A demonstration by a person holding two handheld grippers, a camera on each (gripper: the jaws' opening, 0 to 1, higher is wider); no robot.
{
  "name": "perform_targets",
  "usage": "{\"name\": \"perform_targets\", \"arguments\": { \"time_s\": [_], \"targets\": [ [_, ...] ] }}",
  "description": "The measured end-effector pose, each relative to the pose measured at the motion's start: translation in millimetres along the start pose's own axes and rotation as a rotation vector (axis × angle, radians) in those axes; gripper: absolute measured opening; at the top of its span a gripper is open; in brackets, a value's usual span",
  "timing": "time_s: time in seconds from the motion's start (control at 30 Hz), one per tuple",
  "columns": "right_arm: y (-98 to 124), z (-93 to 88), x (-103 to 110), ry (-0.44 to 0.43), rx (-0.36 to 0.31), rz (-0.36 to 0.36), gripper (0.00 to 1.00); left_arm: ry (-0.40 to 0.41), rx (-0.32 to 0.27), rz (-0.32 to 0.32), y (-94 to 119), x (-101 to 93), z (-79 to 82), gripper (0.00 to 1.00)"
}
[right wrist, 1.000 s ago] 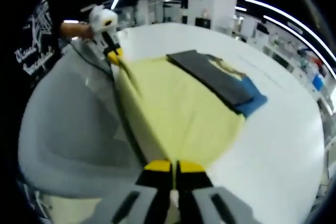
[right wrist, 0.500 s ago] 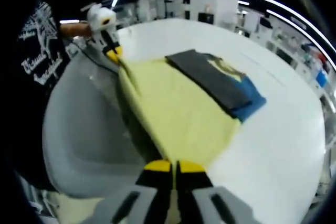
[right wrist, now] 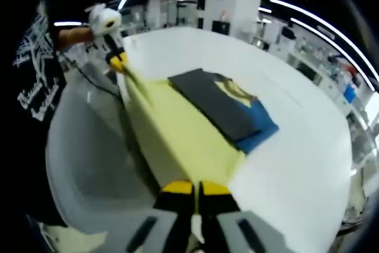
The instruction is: Fold the garment on the visible template until the final outline fits inside the template.
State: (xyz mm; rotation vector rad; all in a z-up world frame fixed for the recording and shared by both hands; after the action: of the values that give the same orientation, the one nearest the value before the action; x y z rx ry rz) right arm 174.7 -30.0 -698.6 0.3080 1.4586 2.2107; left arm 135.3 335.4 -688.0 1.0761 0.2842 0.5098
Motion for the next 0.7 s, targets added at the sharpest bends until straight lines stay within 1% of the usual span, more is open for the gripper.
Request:
{"name": "perform_targets", "arguments": {
  "time_s": [0.2,0.5,0.63,0.67,0.7],
  "targets": [
    [4,12.8,-15,0.027,-0.002,-0.026,0.00,-0.022,-0.028,0.063,4,20.0,14.7,0.00],
    [9,34.5,-40,0.055,-0.036,-0.082,0.00,-0.029,-0.065,0.117,8,50.5,33.2,0.00],
    [9,44.9,-53,0.073,-0.041,-0.118,0.00,-0.039,-0.077,0.151,8,66.5,43.5,0.00],
    [9,46.8,-55,0.073,-0.043,-0.124,0.00,-0.035,-0.080,0.155,7,67.8,48.8,0.00],
    [9,49.7,-59,0.075,-0.047,-0.133,0.00,-0.033,-0.083,0.159,7,70.1,50.7,0.00]
  ]
}}
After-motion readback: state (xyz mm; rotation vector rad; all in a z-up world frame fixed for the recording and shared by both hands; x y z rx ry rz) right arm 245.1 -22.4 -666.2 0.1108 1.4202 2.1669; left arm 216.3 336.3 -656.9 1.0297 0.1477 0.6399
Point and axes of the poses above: the point that each gripper's makers call its tool centre point, and the gripper's own axes: y roughly backward along the fingers, x roughly to its left, z roughly out of its top, the point moved 7 cm from there along y, roughly backward along the fingers, and after that the axes turned 15 degrees about x, right-handed, at the moved point
